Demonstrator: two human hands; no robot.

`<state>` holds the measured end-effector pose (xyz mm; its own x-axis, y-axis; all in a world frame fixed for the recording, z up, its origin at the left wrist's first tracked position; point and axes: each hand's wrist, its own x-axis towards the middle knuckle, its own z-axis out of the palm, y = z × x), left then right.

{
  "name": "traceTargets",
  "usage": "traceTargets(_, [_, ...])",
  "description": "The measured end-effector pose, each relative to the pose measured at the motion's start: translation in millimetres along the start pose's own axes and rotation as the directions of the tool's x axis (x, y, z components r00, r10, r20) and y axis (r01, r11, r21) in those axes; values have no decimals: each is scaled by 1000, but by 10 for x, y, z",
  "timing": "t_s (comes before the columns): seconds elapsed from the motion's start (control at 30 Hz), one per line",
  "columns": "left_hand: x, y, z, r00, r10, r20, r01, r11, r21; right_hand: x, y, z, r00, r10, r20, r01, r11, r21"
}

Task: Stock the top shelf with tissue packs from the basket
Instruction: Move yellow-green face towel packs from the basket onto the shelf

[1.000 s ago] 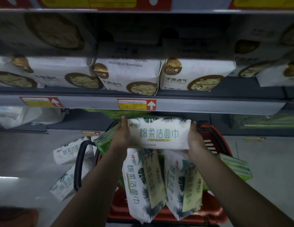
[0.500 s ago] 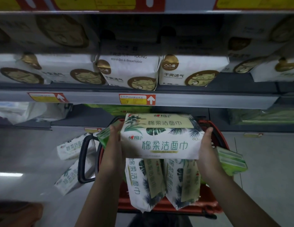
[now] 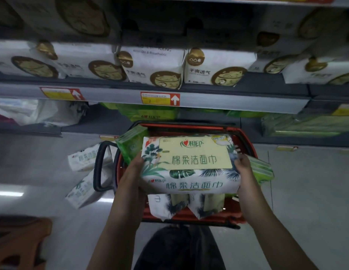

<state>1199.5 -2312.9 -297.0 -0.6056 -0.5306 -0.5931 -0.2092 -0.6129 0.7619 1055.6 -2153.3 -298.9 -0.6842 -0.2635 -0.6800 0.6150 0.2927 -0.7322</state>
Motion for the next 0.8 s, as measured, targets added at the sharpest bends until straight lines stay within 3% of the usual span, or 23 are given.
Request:
traceTargets(0.23, [-298,171,44,998,8,60,-10,999,32,-254,74,-143,995,-5,-99,13,997,82])
traceTargets(0.5, [-783,458,49,997,6,77,-4,999,-32,-795,-102,-243,998,-55,-25,58,984,166])
traceTargets(0.63, [-1025,621,70,994,16,108,-17,1000,9,-1072,-163,-331,1000,-11,28,6,982,187])
traceTargets(0.8, [-1370,903,119,994,50,98,-56,997,56,-1483,-371,-420,996,-2,91,-8,994,113])
